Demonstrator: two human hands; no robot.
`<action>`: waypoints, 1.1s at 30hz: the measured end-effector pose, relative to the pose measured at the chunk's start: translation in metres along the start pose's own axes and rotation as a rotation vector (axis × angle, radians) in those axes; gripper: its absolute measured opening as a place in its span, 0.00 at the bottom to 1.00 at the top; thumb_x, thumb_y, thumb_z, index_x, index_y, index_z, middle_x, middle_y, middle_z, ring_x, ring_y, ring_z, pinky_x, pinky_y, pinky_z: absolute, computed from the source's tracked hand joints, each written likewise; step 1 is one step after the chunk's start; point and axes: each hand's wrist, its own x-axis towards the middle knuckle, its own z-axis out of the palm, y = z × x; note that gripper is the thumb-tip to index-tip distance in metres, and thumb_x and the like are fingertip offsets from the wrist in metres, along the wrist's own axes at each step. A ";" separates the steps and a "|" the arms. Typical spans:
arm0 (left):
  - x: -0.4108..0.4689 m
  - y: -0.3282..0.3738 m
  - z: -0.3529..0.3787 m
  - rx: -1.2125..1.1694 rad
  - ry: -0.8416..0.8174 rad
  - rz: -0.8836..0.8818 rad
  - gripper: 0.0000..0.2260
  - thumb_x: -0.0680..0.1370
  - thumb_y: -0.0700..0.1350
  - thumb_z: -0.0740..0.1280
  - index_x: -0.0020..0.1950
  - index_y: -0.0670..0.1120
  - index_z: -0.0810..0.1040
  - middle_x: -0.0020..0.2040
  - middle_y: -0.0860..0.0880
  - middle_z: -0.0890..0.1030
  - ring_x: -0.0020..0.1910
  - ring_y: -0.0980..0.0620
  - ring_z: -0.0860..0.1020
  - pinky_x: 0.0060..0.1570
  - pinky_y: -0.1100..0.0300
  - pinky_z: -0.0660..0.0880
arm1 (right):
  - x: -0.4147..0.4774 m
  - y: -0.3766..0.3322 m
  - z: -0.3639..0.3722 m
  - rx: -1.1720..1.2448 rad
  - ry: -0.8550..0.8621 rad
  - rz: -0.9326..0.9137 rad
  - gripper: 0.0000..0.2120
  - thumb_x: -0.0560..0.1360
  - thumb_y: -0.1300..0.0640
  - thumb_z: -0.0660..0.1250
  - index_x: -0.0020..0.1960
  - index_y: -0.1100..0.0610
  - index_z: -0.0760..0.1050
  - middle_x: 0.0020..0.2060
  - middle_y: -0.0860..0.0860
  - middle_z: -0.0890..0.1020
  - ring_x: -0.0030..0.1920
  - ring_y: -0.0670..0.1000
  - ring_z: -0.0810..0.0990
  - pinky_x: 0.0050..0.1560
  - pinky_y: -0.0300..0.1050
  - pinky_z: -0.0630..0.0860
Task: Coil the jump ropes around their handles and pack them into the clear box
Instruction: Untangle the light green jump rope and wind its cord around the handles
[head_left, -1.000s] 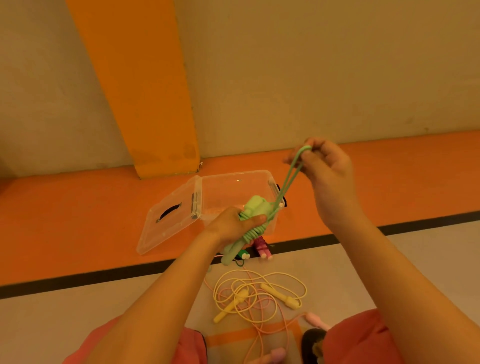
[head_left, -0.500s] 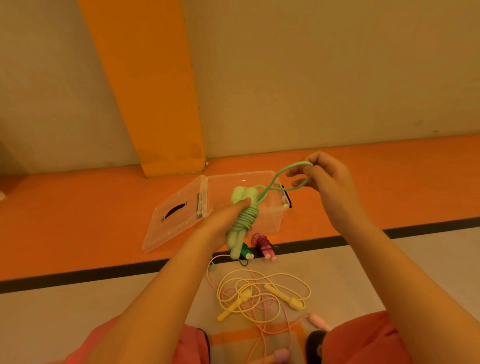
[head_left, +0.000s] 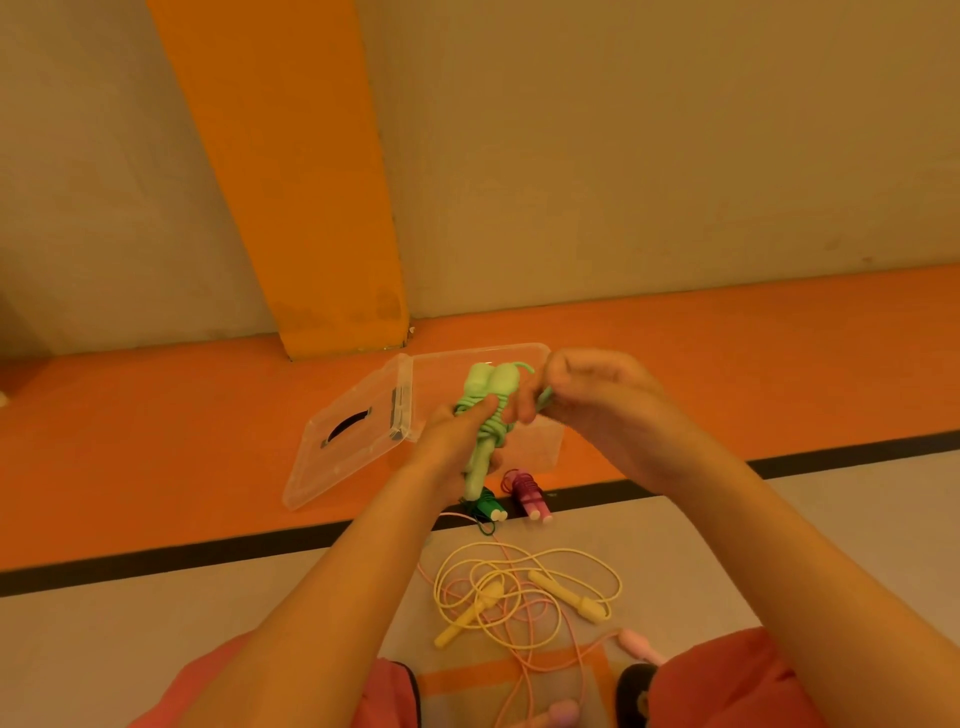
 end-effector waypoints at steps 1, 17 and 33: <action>0.000 -0.001 0.000 0.008 0.019 0.011 0.16 0.79 0.44 0.67 0.61 0.35 0.70 0.33 0.45 0.78 0.27 0.52 0.73 0.24 0.63 0.70 | 0.000 0.002 0.007 -0.055 -0.050 0.028 0.10 0.74 0.54 0.63 0.36 0.51 0.78 0.37 0.51 0.81 0.46 0.56 0.78 0.54 0.53 0.73; -0.011 0.003 -0.005 -0.046 0.019 0.119 0.15 0.77 0.44 0.69 0.61 0.41 0.74 0.45 0.44 0.80 0.36 0.51 0.77 0.28 0.62 0.75 | 0.003 0.016 0.002 0.005 0.094 0.075 0.09 0.76 0.56 0.59 0.43 0.57 0.76 0.44 0.59 0.79 0.51 0.58 0.77 0.56 0.48 0.74; -0.037 0.005 0.002 0.415 -0.183 0.532 0.31 0.70 0.38 0.76 0.69 0.51 0.68 0.58 0.57 0.76 0.52 0.70 0.75 0.47 0.70 0.75 | 0.004 0.019 -0.016 -0.833 0.429 -0.006 0.08 0.79 0.62 0.61 0.44 0.52 0.67 0.37 0.44 0.74 0.38 0.44 0.73 0.37 0.36 0.68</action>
